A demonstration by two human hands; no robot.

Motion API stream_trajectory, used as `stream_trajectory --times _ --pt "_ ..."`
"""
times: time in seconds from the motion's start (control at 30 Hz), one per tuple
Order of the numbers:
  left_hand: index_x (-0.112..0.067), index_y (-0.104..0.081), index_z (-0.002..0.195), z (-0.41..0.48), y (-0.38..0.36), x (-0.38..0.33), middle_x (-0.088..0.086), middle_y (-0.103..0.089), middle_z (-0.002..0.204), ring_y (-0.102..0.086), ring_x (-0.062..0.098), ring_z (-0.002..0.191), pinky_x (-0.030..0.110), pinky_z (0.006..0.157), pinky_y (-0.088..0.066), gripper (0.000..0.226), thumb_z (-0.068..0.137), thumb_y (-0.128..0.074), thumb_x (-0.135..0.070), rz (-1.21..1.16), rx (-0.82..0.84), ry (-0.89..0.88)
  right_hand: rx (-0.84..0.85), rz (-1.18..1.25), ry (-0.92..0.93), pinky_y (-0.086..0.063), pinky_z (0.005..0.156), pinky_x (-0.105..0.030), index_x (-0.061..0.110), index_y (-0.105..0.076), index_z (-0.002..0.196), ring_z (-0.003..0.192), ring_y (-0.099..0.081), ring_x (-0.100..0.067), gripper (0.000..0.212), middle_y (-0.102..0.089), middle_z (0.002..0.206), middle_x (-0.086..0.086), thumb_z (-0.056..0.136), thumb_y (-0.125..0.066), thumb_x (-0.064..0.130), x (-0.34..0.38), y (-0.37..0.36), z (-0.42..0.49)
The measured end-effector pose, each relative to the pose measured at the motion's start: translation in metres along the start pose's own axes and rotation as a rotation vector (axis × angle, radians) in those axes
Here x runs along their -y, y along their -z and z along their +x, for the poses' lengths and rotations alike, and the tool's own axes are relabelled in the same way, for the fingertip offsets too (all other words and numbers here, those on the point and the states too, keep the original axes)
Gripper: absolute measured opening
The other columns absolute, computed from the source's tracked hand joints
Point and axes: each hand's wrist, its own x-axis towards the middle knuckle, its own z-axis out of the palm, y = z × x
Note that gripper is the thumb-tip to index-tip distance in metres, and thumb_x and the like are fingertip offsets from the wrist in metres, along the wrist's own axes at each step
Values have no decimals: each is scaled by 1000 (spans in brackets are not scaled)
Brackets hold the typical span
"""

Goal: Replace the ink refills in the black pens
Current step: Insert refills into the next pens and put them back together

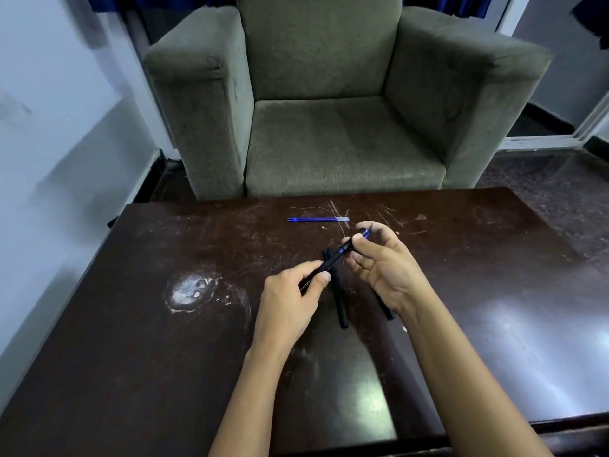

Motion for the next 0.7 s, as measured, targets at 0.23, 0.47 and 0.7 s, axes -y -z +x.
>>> stream_trajectory --times 0.23,0.47,0.7 --pt "-23 -64 123 -1 -8 -10 -13 -72 88 -58 8 40 20 33 -39 34 89 -67 -20 -422 -36 70 73 -254 95 -53 70 -20 19 -68 105 72 -60 -9 24 -62 83 -4 89 -60 2 -7 -8 -4" --pt "-33 -67 117 -3 -17 -11 -20 -73 74 -45 8 33 20 36 -39 32 93 -59 -13 -440 -153 47 3 -452 238 -51 77 -27 24 -72 102 76 -61 -8 22 -67 79 5 87 -65 10 -22 -28 -6" --pt "-26 -70 116 -7 -19 -6 -8 -52 39 -40 6 31 18 38 -36 28 94 -57 -14 -419 -189 64 -14 -525 279 -49 68 -18 19 -72 101 69 -60 -4 19 -66 78 0 85 -68 12 -27 -31 -8"
